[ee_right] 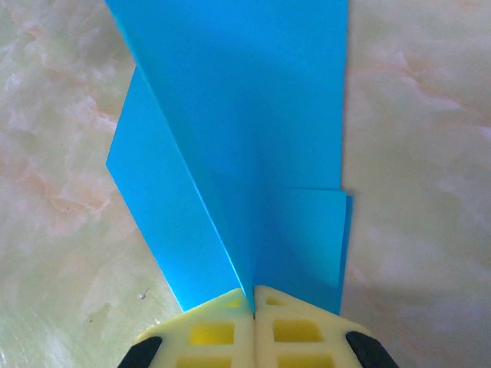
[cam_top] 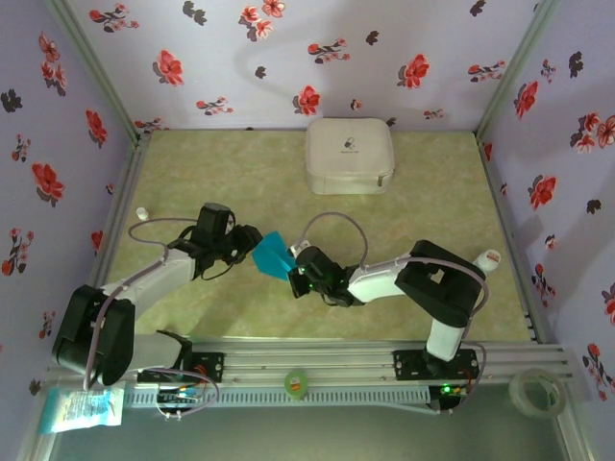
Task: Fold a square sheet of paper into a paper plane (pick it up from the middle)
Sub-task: Fourth fold the wing at the center of the table.
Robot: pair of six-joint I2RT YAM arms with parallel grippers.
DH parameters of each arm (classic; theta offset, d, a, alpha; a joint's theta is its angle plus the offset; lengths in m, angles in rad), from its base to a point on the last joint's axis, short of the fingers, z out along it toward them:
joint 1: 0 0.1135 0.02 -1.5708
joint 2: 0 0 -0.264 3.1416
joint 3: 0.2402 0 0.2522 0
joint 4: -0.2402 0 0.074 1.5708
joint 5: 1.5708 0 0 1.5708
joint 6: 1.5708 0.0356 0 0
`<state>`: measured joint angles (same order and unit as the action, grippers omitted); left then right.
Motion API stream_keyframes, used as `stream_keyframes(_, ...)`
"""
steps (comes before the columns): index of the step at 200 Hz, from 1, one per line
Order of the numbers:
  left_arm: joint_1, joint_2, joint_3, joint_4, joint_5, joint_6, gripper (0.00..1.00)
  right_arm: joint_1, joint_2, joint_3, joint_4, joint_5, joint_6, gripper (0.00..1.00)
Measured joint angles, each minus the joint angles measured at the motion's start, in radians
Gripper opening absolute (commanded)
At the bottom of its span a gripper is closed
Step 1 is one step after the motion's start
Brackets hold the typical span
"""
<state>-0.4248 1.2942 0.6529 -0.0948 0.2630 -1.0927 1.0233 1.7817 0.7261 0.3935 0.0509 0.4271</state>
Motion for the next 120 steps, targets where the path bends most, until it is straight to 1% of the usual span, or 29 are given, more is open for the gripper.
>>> stream_keyframes(19, 0.0, 0.0, 0.0, 0.003, 0.004, 0.006, 0.25, -0.012, 0.014, 0.023, -0.01, -0.04, 0.024, 0.01)
stream_keyframes(67, 0.0, 0.032, 0.0, 0.014, 0.032, 0.021, 0.18, -0.045, 0.056, 0.084, -0.035, -0.165, 0.101, 0.0)
stream_keyframes(120, 0.0, 0.04, -0.003, 0.032, 0.041, 0.031, 0.16, -0.117, 0.083, 0.085, 0.018, -0.334, 0.253, 0.0)
